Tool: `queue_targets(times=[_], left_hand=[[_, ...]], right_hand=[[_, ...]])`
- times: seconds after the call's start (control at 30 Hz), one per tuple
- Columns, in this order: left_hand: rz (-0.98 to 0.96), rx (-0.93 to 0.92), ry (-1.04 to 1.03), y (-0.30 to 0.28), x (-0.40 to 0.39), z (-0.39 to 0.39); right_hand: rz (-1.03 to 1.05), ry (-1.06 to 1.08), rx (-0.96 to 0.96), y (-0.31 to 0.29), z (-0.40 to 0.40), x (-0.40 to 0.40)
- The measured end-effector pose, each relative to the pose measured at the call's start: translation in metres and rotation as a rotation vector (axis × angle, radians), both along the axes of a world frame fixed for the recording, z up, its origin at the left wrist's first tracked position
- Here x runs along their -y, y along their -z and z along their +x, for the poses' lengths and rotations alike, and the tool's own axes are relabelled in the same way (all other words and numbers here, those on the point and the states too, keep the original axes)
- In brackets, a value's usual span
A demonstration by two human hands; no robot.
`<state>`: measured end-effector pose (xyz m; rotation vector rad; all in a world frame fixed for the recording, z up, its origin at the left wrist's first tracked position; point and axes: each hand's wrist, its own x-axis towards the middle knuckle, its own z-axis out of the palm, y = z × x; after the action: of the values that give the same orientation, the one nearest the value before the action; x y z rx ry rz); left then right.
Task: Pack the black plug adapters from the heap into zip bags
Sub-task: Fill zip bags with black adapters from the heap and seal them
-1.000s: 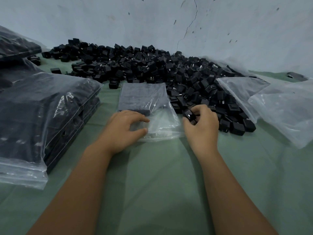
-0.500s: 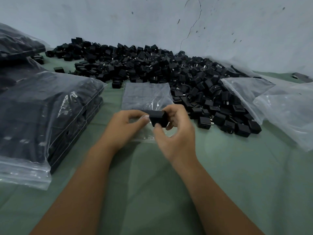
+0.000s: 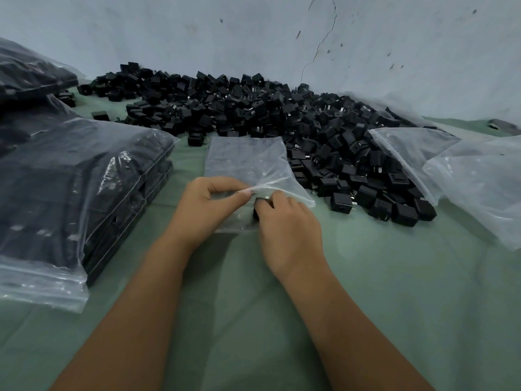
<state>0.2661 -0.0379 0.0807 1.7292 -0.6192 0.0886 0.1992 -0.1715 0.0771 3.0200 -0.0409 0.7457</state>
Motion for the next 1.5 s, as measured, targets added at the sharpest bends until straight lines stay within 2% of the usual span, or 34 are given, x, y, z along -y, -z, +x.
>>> queue_targets(times=[0.1,0.3,0.67,0.93,1.0,1.23,1.37,1.5], left_hand=[[-0.015,-0.041,-0.005,0.0,0.001,0.0],[-0.027,-0.065,0.009,-0.002,-0.002,0.0],[0.017,-0.068,0.033,-0.004,-0.001,-0.001],[0.09,0.138,-0.091,0.001,0.004,-0.002],[0.099,0.174,-0.092,0.001,0.005,-0.003],[0.131,0.147,-0.104,0.001,0.006,-0.003],[0.118,0.112,-0.103,-0.001,0.005,-0.003],[0.17,0.112,-0.118,-0.002,0.001,-0.001]], right_hand=[[0.068,-0.009,-0.113,0.003,0.001,0.003],[0.061,-0.009,-0.053,0.001,-0.005,-0.006],[0.021,0.073,-0.165,0.011,0.009,-0.003],[0.094,0.02,-0.081,0.006,0.023,-0.003],[0.059,0.017,-0.076,0.006,0.028,-0.004],[0.156,-0.065,-0.115,0.014,0.03,0.004],[0.187,-0.219,0.097,0.002,0.017,0.004],[0.258,-0.378,0.568,-0.01,0.008,0.007]])
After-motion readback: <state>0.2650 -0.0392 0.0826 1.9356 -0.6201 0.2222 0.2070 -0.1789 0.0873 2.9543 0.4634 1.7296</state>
